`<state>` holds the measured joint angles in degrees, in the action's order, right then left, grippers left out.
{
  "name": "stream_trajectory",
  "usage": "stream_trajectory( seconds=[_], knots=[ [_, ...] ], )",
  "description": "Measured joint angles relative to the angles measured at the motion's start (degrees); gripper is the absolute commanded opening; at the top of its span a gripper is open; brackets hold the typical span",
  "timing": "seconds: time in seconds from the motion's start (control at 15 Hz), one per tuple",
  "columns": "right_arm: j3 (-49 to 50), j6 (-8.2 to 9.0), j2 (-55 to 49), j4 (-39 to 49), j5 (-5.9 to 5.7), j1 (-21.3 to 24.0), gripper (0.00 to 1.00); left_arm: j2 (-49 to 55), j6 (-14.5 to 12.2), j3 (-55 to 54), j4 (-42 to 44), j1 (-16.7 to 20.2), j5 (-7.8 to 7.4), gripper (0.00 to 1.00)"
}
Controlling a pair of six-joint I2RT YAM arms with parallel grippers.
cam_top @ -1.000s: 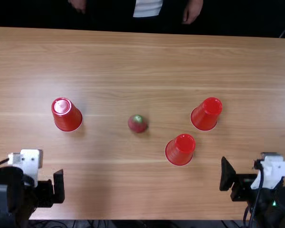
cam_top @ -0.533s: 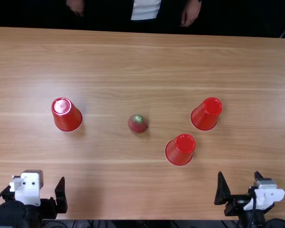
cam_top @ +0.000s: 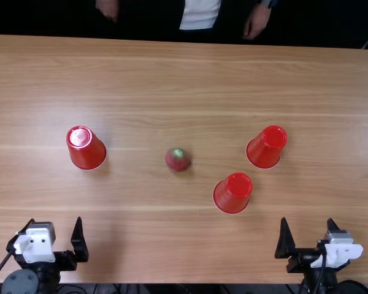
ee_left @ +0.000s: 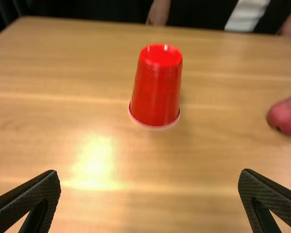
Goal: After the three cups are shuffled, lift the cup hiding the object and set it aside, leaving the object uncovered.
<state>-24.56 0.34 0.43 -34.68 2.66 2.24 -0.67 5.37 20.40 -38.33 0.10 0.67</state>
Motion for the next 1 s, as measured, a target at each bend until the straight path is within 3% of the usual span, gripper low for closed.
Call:
stream_trajectory(
  seconds=[0.2, 0.33, 0.47, 0.6, 1.0],
  knots=[
    [4.42, 0.0, 0.0, 15.72, -1.95, 0.46, 1.0, 0.0, 0.0, -4.57, 11.19, 0.0, -0.02, 1.0],
    [8.92, -0.02, 0.0, 25.0, -2.47, 0.46, 1.0, 0.0, -0.02, -7.19, 17.62, 0.02, -0.04, 1.0],
    [13.53, -0.09, 0.0, 32.28, -2.62, 0.55, 1.0, -0.02, -0.04, -10.54, 22.16, 0.0, -1.09, 1.0],
    [18.8, -0.22, -0.02, 35.15, -2.67, 0.55, 1.0, 0.0, -0.02, -13.07, 23.23, 0.0, -2.58, 1.0],
    [23.93, -0.04, 0.0, 36.02, -2.73, 0.55, 1.0, 0.04, -0.07, -17.88, 31.32, 0.0, -4.31, 1.0]
  ],
)
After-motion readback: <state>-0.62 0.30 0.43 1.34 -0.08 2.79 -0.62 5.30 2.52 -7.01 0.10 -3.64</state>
